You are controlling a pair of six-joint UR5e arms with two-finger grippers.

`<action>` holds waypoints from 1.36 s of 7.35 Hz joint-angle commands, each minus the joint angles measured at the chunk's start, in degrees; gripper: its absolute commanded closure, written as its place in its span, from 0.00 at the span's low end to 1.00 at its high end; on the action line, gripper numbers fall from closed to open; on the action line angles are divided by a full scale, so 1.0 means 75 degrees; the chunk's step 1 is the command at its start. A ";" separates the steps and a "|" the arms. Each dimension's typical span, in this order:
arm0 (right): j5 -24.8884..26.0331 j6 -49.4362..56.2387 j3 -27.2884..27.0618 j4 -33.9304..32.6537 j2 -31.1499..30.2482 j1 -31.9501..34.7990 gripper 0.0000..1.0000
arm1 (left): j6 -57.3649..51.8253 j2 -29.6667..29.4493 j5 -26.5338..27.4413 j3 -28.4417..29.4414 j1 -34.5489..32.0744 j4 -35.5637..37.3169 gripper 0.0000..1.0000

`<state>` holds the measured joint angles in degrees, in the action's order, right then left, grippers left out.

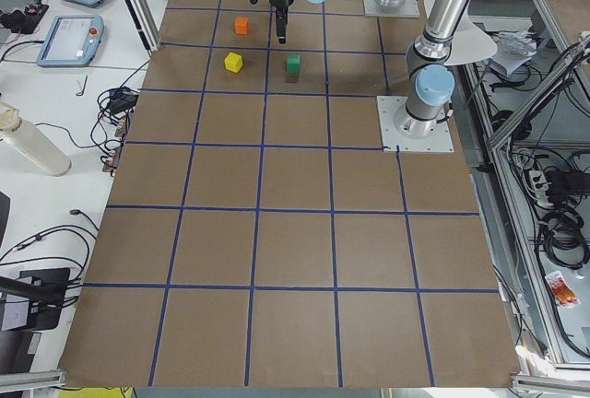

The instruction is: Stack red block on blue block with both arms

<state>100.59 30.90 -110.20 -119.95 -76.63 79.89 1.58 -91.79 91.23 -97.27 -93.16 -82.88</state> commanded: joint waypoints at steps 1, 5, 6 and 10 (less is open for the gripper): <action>-0.0052 -0.0064 0.0382 0.0206 -0.0117 0.0023 0.00 | -0.0012 0.0005 0.0000 -0.0003 0.0000 0.0000 0.00; -0.0952 -0.1677 0.2068 0.2709 -0.0609 0.0969 0.00 | 0.0023 0.0005 0.0000 -0.0003 -0.0012 0.0000 0.00; -0.1256 -0.2517 0.2572 0.3180 -0.0610 0.1541 0.00 | 0.0047 -0.0076 0.0000 -0.0003 -0.0023 0.0000 0.00; -0.1317 -0.3382 0.3174 0.3736 -0.0799 0.2332 0.00 | 0.0094 0.0308 0.0058 0.0149 -0.0082 -0.0012 0.00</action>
<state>90.98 5.56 -86.95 -91.85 -82.62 97.05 2.20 -90.88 91.29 -96.80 -93.52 -82.90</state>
